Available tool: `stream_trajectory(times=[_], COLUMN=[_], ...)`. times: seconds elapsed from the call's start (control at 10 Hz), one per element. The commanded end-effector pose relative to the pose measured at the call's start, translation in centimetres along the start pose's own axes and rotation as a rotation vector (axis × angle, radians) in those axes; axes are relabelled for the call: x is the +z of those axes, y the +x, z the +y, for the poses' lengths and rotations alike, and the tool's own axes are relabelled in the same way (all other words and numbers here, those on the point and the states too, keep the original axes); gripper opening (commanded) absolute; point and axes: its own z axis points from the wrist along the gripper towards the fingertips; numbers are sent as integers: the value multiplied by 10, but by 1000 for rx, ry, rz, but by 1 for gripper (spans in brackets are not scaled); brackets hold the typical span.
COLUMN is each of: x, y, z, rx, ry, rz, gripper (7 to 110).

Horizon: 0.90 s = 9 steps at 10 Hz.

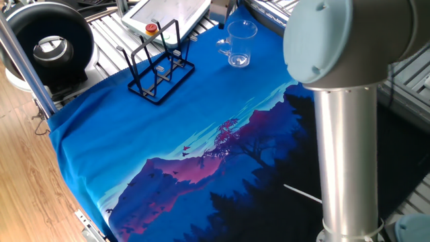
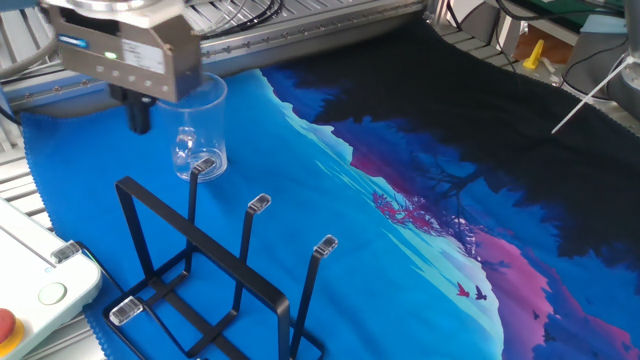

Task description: Put the cup on the cup rack

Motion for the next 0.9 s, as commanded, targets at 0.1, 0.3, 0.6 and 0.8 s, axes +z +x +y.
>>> stream_trajectory(times=[0.1, 0.3, 0.6, 0.8], x=[3, 11, 17, 19], y=[-21, -13, 23, 36], z=[28, 35, 22, 31], rx=[-96, -134, -143, -182], ry=[-100, -78, -6, -36], rz=[-89, -72, 57, 97], gripper=[7, 7, 7, 7])
